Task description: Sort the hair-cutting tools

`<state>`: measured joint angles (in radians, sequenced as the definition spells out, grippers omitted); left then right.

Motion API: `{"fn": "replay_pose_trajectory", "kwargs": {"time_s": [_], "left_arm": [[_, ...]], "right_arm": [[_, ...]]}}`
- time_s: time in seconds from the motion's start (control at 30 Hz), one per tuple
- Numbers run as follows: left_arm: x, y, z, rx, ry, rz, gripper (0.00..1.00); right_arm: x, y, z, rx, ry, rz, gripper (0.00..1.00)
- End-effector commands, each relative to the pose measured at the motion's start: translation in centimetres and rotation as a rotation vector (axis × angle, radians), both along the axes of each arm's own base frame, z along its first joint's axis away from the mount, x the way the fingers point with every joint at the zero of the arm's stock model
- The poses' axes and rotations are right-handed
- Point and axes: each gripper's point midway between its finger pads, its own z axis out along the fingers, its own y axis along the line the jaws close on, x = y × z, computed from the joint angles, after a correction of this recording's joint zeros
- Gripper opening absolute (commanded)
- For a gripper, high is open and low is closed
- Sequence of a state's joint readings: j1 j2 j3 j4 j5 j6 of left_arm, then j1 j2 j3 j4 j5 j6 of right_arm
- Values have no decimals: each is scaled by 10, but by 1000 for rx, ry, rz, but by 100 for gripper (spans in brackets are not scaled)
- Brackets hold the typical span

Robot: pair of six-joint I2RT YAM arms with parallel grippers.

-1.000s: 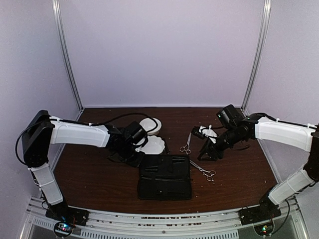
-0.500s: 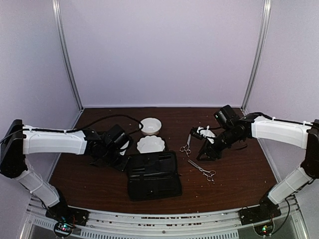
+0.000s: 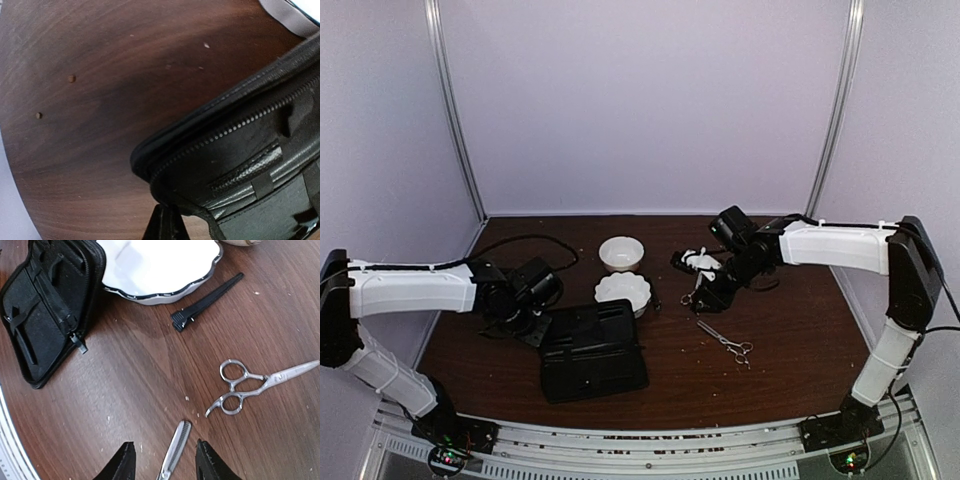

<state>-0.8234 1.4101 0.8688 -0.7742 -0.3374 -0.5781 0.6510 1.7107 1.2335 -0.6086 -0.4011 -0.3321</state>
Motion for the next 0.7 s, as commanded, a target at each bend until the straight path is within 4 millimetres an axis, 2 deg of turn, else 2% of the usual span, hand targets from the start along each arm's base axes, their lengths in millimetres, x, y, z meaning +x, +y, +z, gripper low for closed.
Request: {"fn": "replay_pose_trajectory", "kwargs": {"time_s": [0.0, 0.13, 0.2, 0.33, 0.53, 0.67], "left_arm": [[19, 11, 2, 56, -70, 41, 0], [27, -3, -1, 20, -74, 24, 0], [27, -8, -2, -3, -65, 13, 0], [24, -17, -3, -70, -63, -7, 0], [21, -18, 4, -131, -105, -15, 0], [19, -20, 6, -154, -114, -21, 0]], "right_arm": [[15, 18, -7, -33, -13, -28, 44], [31, 40, -13, -29, -2, -45, 48], [41, 53, -12, -14, 11, -69, 50], [51, 71, -24, -17, 51, -116, 53], [60, 80, -45, -44, 79, -192, 56], [61, 83, -51, -59, 78, -207, 53]]}}
